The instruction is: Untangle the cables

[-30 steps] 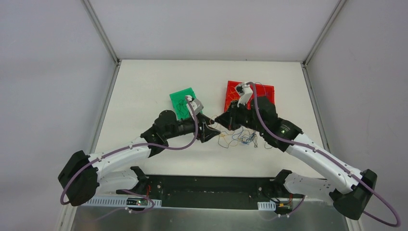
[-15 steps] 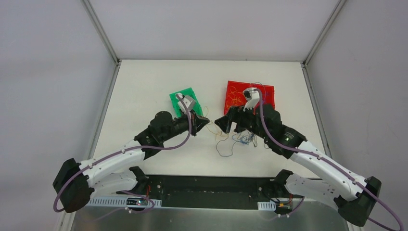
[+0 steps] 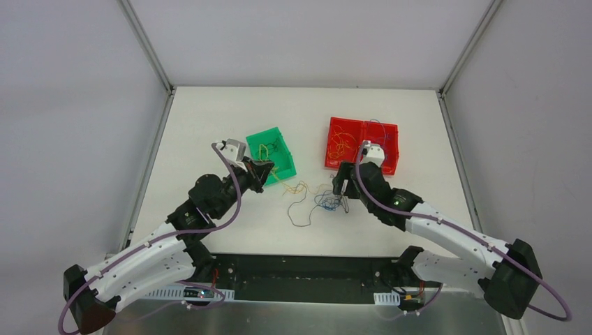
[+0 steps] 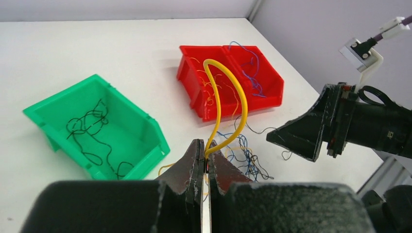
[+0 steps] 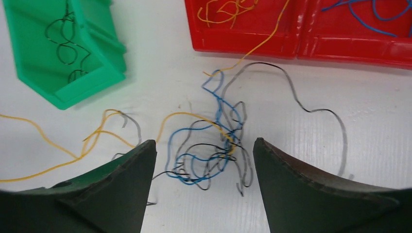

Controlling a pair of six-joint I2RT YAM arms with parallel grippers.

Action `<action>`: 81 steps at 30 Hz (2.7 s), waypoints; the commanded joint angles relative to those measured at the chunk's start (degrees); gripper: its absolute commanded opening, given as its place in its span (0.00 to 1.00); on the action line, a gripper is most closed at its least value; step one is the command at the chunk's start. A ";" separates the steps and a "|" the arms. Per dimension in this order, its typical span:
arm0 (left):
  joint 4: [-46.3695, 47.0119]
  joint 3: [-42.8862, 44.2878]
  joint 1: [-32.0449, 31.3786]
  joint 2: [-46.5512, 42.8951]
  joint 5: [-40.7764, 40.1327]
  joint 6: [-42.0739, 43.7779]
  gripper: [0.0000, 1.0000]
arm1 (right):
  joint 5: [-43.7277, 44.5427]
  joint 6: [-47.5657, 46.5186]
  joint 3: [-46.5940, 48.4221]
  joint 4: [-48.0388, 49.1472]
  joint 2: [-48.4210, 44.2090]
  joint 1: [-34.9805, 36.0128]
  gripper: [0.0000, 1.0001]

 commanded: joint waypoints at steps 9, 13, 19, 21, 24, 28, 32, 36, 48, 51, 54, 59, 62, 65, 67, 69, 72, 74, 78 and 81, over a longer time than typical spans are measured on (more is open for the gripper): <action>-1.53 0.57 -0.42 0.07 -2.36 -0.94 0.00 | -1.02 1.87 4.96 1.24 16.34 0.09 0.77; -1.47 0.78 -0.39 0.56 -1.94 -0.96 0.00 | -6.43 1.85 4.55 5.25 18.74 0.16 0.78; -1.48 0.89 -0.40 1.01 -1.88 -1.10 0.00 | -9.93 4.13 5.43 6.79 24.73 0.21 0.76; -1.49 0.88 -0.37 0.99 -2.22 -1.19 0.00 | -9.94 6.17 6.03 6.35 27.76 0.13 0.75; -1.43 0.20 -0.37 0.14 -3.26 -3.02 0.00 | -9.36 9.17 5.71 6.60 30.42 -0.29 0.61; -7.45 3.70 -0.37 -2.18 -11.60 -4.86 0.00 | -2.46 10.68 5.67 2.14 27.48 -1.05 0.23; -17.33 10.43 -0.35 -5.56 -22.16 -7.11 0.00 | -1.77 12.89 -0.25 2.09 17.45 -5.03 0.11; -20.52 10.84 -0.40 -12.98 -32.49 -7.13 0.00 | -0.54 14.34 -5.43 -0.35 6.29 -10.73 0.11; -19.51 7.72 -0.38 -22.40 -41.20 -7.84 0.00 | 2.93 21.39 -14.67 -12.62 -25.09 -32.45 0.53; -16.50 7.56 -0.36 -19.76 -35.56 -6.36 0.00 | 0.13 19.76 -15.57 -11.47 -28.66 -33.19 0.52; -15.57 9.37 -0.38 -15.91 -30.59 -5.98 0.00 | -12.25 12.49 -14.27 -7.48 -27.62 -33.07 0.67; -11.53 10.77 -0.43 -11.05 -19.19 -4.02 0.00 | -24.35 5.99 -12.47 0.35 -18.71 -26.62 0.85; -10.16 11.15 -0.36 -9.16 -16.73 -3.14 0.00 | -17.67 1.66 -9.58 2.60 -12.78 -12.81 0.83; -9.29 11.25 -0.35 -8.59 -14.80 -2.52 0.00 | -10.85 -4.90 -6.77 7.28 -6.98 0.06 0.80; -8.86 11.65 -0.37 -8.56 -13.31 -1.99 0.00 | -11.06 -8.74 -4.66 10.15 -2.60 4.11 0.79; -8.84 12.26 -0.36 -8.65 -12.10 -1.95 0.00 | -12.65 -11.44 -3.06 13.67 2.44 5.63 0.77; -8.90 13.18 -0.39 -9.20 -10.38 -2.24 0.00 | -15.99 -13.43 1.06 15.97 10.78 6.14 0.77; -9.10 13.70 -0.41 -9.56 -9.44 -2.72 0.00 | -18.12 -13.92 4.16 16.57 15.56 6.39 0.74; -9.52 14.39 -0.41 -10.17 -8.49 -3.67 0.00 | -20.56 -14.45 6.04 21.52 19.26 6.63 0.70; -9.65 14.96 -0.43 -9.99 -8.82 -4.70 0.00 | -19.23 -14.68 7.61 22.35 21.11 6.66 0.69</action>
